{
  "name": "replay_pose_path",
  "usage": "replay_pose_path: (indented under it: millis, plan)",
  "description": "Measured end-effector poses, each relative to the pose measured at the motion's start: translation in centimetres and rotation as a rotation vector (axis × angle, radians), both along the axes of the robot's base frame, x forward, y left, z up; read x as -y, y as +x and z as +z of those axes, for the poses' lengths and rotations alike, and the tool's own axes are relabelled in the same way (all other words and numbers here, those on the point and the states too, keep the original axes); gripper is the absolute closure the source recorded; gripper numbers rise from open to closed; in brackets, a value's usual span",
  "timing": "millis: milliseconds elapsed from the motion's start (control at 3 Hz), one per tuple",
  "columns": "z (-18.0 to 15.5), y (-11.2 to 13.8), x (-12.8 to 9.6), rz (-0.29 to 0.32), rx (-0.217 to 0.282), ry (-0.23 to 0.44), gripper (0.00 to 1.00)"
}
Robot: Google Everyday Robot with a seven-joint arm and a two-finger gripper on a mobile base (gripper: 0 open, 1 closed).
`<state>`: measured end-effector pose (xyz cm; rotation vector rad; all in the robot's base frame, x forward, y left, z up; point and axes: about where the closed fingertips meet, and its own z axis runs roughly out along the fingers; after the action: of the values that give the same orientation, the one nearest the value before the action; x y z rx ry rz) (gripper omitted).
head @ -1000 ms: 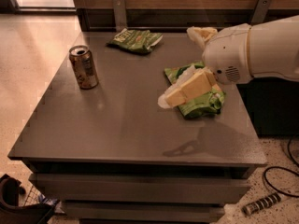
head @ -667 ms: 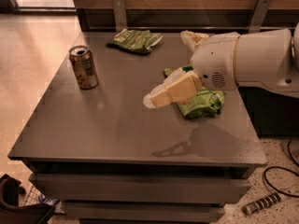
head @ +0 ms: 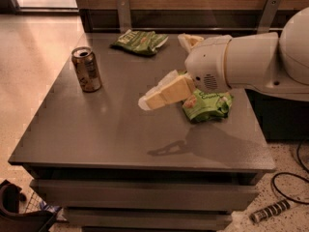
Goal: Pick orange can
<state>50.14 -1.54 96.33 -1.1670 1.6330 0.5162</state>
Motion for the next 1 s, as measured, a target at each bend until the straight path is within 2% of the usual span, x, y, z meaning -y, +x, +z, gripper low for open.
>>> replay_pose_path:
  millis: [333,1000]
  plan:
    - [-1.3,3.2,-3.9,-0.012,0.005,0.032,0.00]
    - [-3.1,7.5,-10.9,0.044,0.026,0.171,0.00]
